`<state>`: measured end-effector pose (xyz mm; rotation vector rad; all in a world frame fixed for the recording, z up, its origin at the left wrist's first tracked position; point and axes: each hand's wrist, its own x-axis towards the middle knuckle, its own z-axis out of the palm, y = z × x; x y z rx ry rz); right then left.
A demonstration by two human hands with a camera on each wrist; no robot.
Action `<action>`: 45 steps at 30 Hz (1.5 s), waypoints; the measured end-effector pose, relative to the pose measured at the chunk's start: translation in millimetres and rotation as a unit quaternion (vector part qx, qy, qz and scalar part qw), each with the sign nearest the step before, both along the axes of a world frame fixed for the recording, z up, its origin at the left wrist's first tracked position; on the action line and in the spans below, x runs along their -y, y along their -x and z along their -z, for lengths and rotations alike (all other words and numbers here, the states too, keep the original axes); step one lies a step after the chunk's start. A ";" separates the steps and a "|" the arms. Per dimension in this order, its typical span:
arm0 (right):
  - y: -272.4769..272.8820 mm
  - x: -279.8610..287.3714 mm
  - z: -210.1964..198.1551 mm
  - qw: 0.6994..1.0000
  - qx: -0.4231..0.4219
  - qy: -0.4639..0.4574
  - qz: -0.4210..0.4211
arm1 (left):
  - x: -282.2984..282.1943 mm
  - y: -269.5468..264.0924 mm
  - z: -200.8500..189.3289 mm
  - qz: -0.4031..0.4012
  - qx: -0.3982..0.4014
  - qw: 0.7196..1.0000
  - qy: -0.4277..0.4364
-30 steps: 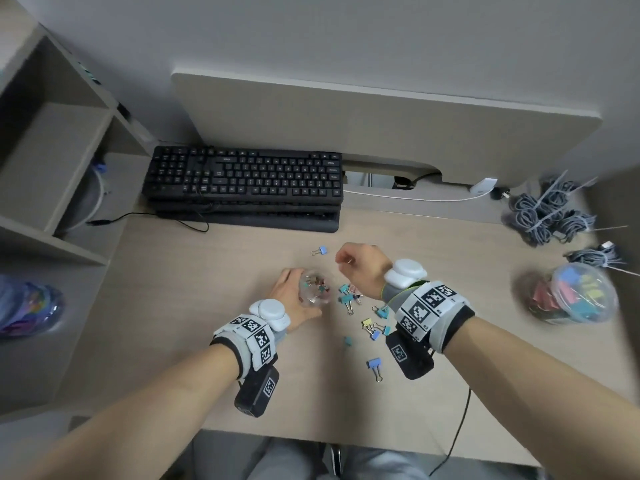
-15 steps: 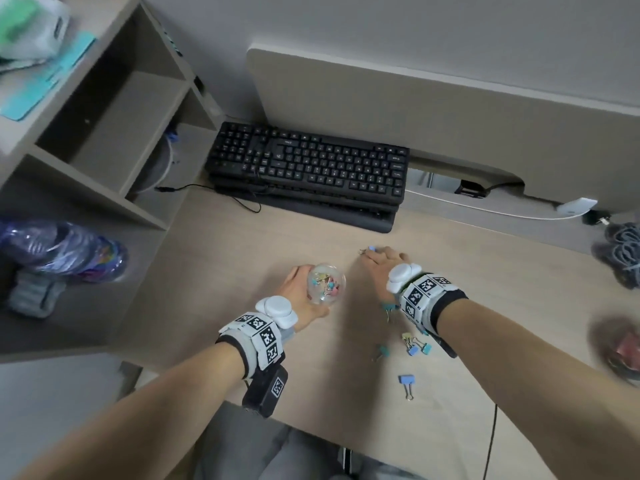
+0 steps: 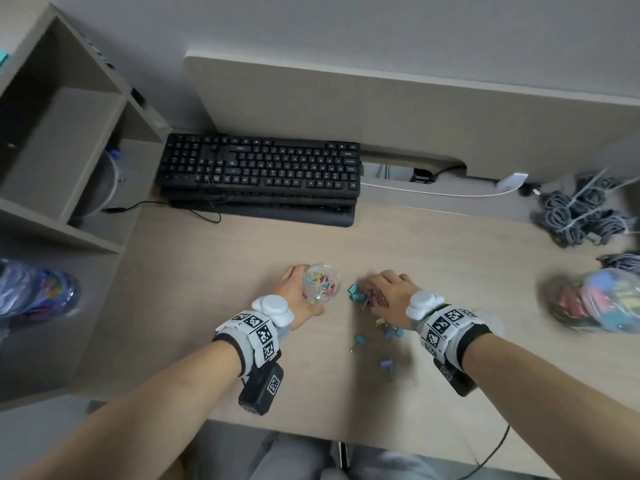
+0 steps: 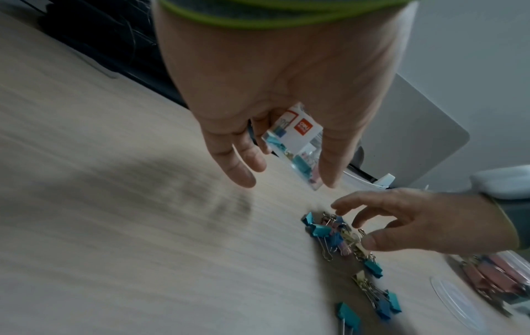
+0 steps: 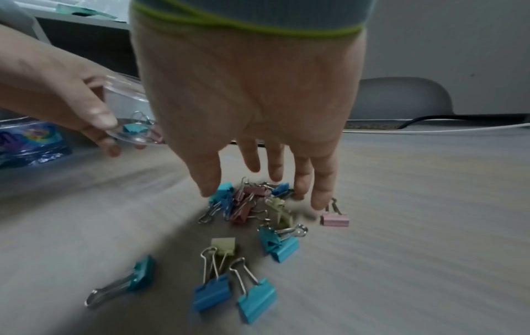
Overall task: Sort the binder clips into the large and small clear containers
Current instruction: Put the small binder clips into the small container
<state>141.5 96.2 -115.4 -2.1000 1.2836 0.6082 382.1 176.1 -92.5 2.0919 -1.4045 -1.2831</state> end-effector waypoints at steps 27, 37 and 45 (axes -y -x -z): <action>-23.7 -2.6 -40.4 0.951 0.128 -0.035 0.280 | -16.7 4.8 6.8 0.060 -0.005 0.997 -0.039; -49.2 -24.1 -91.4 0.963 0.222 -0.007 0.153 | -4.6 36.2 -1.1 0.069 -0.035 0.997 -0.018; -7.8 -9.7 -68.7 0.966 0.138 0.035 0.215 | -8.8 22.7 3.0 0.063 -0.020 0.998 -0.020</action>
